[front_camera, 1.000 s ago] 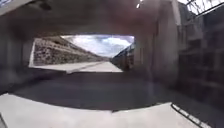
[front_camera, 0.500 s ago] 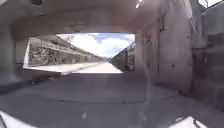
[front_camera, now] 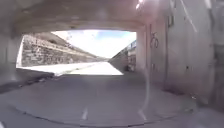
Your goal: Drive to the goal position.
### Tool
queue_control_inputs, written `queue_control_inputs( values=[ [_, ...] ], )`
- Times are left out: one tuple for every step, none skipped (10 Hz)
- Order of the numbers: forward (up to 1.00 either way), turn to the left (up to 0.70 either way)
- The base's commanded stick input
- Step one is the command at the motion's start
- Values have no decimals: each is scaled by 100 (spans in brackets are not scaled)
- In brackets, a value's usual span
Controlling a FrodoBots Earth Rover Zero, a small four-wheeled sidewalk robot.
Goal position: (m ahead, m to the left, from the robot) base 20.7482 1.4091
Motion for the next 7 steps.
queue_control_inputs(
  values=[
    [100, 0],
    [100, 0],
    [100, 0],
    [100, 0],
    [100, 0],
    [100, 0],
    [100, 0]
  ],
)
